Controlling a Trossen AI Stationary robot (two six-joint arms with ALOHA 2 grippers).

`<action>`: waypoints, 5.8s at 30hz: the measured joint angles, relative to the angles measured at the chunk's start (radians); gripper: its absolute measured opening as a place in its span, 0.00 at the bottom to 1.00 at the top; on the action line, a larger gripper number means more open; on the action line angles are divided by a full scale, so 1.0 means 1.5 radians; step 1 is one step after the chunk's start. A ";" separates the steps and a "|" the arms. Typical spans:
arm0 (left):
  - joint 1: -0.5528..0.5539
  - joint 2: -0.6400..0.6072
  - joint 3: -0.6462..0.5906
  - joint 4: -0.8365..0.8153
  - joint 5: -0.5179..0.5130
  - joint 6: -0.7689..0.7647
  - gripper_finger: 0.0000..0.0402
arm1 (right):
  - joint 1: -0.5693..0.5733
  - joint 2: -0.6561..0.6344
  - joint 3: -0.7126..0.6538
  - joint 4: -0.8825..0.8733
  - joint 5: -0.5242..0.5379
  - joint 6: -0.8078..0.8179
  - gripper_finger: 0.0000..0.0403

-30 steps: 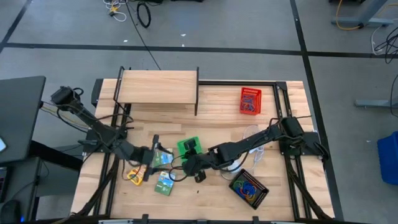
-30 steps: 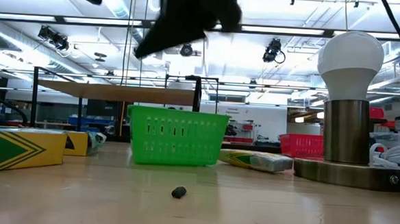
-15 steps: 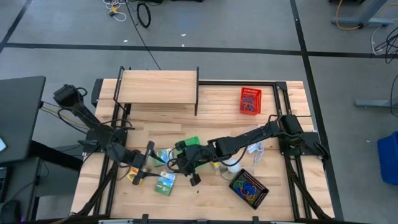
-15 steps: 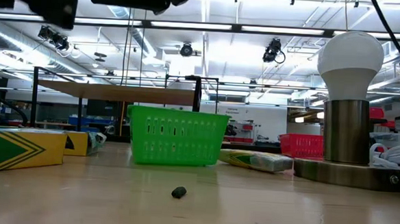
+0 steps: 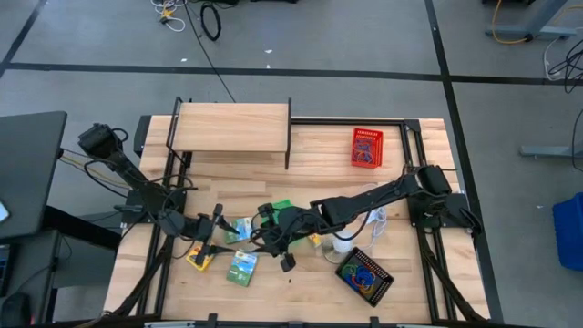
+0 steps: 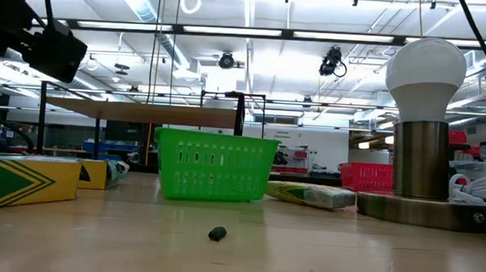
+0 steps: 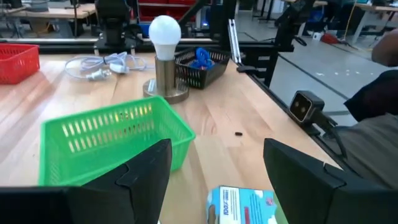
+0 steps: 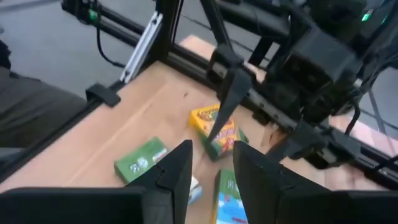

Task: Pick & Place Office Desk Supplies
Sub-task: Put the yellow crayon box into the green basket

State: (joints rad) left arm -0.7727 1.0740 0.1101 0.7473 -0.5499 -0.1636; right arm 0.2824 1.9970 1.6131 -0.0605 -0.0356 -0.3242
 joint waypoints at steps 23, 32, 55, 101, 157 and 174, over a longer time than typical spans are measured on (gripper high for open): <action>0.018 0.117 0.001 0.074 -0.087 -0.032 0.64 | -0.100 -0.034 0.000 -0.012 -0.274 0.042 0.31; 0.100 0.194 0.072 -0.100 0.030 -0.152 0.64 | -0.111 -0.034 0.000 -0.040 -0.188 0.058 0.31; 0.105 0.218 0.316 -0.685 0.111 -0.323 0.64 | 0.105 -0.083 -0.001 -0.411 0.449 0.208 0.31; 0.040 0.401 0.531 -0.992 -0.067 -0.445 0.00 | 0.155 -0.082 -0.001 -0.487 0.525 0.366 0.31; -0.026 0.399 0.807 -1.219 -0.102 -0.382 0.00 | 0.072 -0.003 -0.219 0.164 0.474 -0.261 0.65; -0.007 0.399 0.807 -1.191 -0.105 -0.352 0.00 | 0.073 0.043 -0.219 0.316 0.454 -0.375 0.65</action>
State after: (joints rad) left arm -0.7829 1.6730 1.3212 -1.0393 -0.7070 -0.6918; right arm 0.3916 2.0609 1.2850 0.4128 0.6449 -0.8866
